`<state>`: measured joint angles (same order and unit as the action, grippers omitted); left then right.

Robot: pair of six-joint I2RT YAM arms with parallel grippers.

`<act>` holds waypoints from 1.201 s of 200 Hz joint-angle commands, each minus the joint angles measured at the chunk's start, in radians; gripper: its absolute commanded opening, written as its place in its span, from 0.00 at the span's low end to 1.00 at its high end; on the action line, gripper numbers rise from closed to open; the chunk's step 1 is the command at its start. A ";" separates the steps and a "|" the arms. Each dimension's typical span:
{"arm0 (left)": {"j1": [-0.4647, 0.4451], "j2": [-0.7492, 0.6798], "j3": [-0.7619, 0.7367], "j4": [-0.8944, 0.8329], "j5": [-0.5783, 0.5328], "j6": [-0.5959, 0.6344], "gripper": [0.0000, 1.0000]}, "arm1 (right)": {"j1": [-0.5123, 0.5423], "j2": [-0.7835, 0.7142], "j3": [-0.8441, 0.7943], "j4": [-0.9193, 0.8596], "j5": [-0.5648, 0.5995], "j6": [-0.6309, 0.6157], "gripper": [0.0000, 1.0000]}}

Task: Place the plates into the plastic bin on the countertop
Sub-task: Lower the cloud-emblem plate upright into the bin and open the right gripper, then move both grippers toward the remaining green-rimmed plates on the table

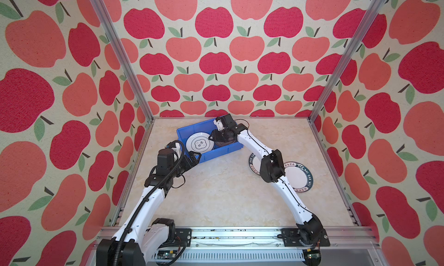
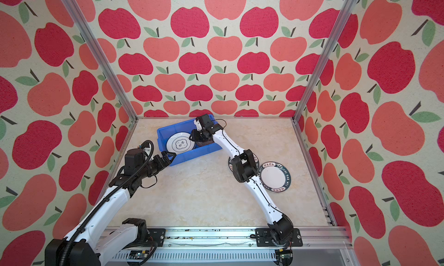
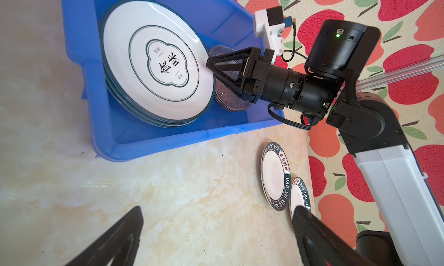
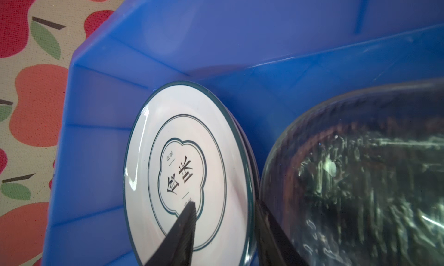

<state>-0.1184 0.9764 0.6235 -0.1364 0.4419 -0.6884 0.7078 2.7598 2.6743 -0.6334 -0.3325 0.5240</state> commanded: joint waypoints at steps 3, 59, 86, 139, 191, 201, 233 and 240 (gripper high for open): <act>-0.004 0.023 0.008 0.027 0.007 0.021 0.99 | 0.016 -0.082 0.022 -0.033 -0.006 -0.022 0.43; -0.038 0.089 0.058 0.022 0.006 0.058 0.99 | 0.016 -0.098 0.019 -0.060 0.014 -0.029 0.43; -0.049 0.104 0.070 0.017 0.011 0.066 0.99 | 0.018 -0.092 0.019 -0.063 0.032 -0.024 0.43; -0.103 0.174 0.093 0.049 0.024 0.097 0.99 | 0.010 -0.129 0.010 -0.093 0.056 -0.050 0.41; -0.282 0.355 0.183 0.134 0.034 0.151 0.99 | -0.114 -0.522 -0.437 0.032 0.099 -0.096 0.40; -0.310 0.394 0.207 0.152 0.037 0.153 1.00 | -0.138 -0.638 -0.589 0.089 0.116 -0.114 0.40; -0.395 0.523 0.287 0.203 0.045 0.159 0.97 | -0.267 -0.960 -1.009 0.198 0.061 -0.112 0.41; -0.411 0.554 0.304 0.211 0.041 0.161 0.96 | -0.308 -1.017 -1.089 0.220 0.027 -0.110 0.41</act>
<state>-0.4835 1.4590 0.8635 0.0074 0.4698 -0.5564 0.4835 1.9038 1.7958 -0.5091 -0.2466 0.4335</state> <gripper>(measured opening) 0.969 0.404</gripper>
